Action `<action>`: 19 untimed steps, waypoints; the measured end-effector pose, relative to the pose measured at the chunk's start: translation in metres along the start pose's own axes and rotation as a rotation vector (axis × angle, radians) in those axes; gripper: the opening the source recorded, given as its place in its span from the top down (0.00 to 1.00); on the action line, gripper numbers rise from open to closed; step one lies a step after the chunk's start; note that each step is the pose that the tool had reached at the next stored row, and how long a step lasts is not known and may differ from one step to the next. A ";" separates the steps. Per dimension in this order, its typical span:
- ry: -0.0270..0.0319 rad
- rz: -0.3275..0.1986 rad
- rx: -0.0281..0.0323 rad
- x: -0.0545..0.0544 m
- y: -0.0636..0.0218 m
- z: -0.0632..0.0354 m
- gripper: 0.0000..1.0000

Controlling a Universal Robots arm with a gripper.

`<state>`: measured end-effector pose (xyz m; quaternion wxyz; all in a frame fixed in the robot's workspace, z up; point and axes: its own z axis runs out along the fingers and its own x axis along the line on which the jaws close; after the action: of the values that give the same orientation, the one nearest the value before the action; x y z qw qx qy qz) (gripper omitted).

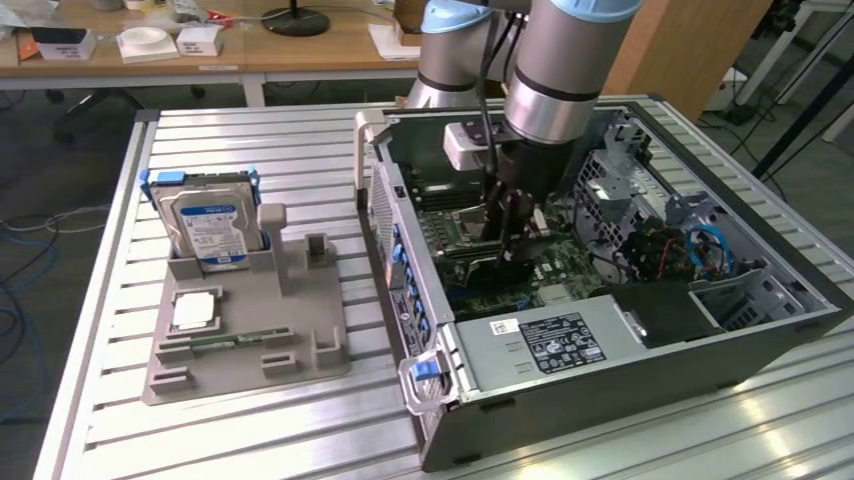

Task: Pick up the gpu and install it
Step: 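Insert the gpu into the slot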

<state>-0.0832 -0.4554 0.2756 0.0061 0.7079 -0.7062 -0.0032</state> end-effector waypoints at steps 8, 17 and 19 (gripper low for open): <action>-0.0010 0.000 0.0012 0.000 0.0004 -0.0013 0.51; -0.0023 0.000 0.0012 0.000 0.0004 -0.0014 0.86; -0.0027 0.000 0.0012 0.000 0.0004 -0.0014 0.89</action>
<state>-0.0836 -0.4554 0.2770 0.0047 0.7079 -0.7063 -0.0037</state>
